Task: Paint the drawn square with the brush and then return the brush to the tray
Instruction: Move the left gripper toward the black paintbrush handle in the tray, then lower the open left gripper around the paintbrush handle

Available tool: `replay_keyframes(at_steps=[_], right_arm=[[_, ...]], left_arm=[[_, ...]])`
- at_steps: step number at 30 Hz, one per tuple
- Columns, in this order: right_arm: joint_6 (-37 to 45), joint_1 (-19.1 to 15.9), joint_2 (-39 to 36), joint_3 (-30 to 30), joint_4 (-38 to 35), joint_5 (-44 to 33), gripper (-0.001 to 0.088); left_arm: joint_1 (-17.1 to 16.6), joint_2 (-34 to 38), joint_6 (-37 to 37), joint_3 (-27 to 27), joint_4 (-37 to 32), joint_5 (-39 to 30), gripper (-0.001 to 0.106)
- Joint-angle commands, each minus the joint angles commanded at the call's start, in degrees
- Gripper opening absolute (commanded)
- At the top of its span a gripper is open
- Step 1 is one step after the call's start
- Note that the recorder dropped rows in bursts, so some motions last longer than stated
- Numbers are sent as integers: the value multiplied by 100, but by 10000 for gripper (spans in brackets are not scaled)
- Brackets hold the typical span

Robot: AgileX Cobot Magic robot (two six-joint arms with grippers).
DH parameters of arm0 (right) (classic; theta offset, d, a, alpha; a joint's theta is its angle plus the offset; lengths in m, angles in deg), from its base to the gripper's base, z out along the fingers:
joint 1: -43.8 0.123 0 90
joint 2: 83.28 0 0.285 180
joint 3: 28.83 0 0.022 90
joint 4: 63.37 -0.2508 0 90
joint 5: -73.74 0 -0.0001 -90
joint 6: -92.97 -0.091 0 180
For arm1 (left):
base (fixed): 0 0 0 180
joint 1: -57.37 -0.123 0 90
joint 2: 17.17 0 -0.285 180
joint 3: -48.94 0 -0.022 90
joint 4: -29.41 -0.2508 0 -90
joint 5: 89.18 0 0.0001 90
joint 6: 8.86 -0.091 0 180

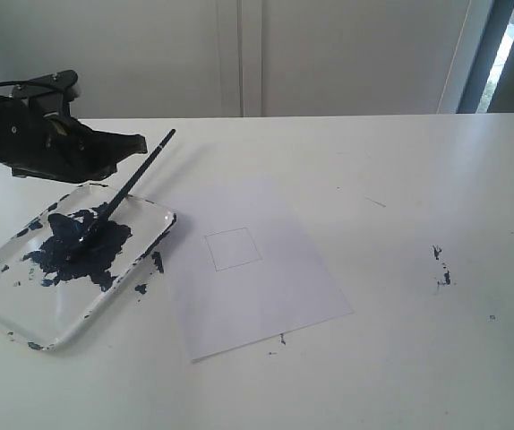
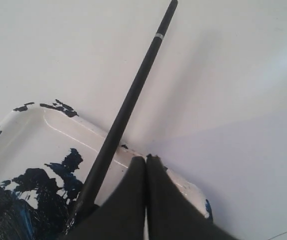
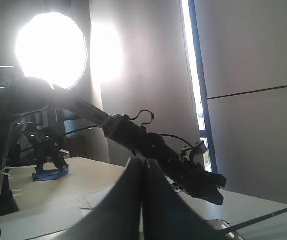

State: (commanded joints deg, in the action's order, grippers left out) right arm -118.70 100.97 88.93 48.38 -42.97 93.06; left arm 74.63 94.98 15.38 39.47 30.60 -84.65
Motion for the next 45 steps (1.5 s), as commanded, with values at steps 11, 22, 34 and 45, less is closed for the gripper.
replay_keyframes(at_steps=[11,22,34,45], right_arm=[[0,0,0,0,0,0,0],[0,0,0,0,0,0,0],[0,0,0,0,0,0,0],[0,0,0,0,0,0,0]], left_arm=[[0,421,-4,0,29,-136,0],[0,460,145,0,44,-148,0],[-170,471,-20,0,44,-627,0],[-561,471,-267,35,-308,-753,0]])
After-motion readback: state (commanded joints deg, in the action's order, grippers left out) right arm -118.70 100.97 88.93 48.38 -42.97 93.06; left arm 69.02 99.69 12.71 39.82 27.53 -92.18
